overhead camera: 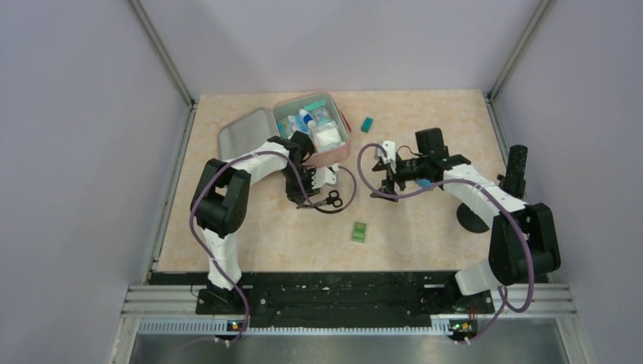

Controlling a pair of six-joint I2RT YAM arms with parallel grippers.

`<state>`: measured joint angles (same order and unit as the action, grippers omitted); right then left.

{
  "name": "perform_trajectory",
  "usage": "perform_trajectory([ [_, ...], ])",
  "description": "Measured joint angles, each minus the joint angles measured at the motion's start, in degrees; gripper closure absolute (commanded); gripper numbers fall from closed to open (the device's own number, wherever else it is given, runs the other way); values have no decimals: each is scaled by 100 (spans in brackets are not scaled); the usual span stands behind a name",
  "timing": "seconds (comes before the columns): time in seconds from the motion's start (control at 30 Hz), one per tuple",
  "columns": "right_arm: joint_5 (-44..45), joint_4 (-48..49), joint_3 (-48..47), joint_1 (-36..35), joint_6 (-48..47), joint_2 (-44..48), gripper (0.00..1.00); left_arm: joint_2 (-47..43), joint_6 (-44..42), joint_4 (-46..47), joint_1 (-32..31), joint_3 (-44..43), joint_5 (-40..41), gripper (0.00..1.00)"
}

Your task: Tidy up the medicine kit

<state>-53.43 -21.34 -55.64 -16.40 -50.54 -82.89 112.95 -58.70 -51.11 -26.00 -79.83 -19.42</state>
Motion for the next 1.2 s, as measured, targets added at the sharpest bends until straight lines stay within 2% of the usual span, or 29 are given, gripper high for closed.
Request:
perform_trajectory([
  [0.27,7,28,0,-33,7,-92,19,-107,-87,7,109,90,129,60],
  [0.57,74,76,15,-31,179,-92,19,-756,662,529,254,446,83,58],
  [0.73,24,754,111,94,1300,-90,19,-992,903,841,63,935,111,55],
  [0.9,-26,1320,111,197,2149,-90,19,-988,933,918,-4,1010,155,57],
  [1.07,-52,1519,111,197,2498,-90,19,-780,935,981,-4,1010,260,60],
  [1.2,-48,1561,111,199,2573,-90,19,-704,933,1047,-4,997,286,57],
])
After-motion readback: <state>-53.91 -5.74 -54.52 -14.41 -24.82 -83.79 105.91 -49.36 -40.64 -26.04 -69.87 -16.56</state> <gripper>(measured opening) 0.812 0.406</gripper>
